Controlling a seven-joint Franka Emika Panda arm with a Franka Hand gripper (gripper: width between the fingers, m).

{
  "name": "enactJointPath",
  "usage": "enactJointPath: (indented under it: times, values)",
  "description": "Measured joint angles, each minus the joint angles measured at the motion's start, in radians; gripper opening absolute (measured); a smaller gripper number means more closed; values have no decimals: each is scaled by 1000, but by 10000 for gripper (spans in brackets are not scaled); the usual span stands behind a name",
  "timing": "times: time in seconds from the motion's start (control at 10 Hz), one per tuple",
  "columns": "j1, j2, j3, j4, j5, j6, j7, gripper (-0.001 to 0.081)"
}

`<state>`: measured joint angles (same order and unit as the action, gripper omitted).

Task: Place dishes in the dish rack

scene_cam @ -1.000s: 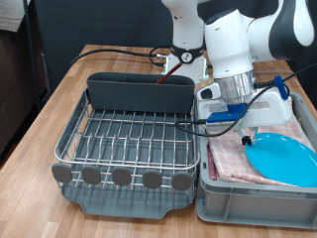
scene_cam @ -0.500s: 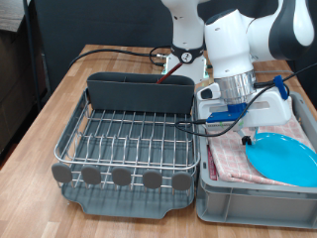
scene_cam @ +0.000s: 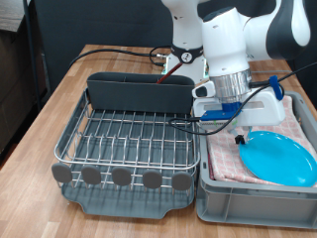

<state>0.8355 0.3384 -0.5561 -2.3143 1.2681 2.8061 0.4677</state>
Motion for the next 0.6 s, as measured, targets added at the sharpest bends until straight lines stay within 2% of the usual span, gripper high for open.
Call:
enactJointPath:
  times: [0.6]
  values:
    - [13, -56, -57, -33, -119, -2, 69, 22]
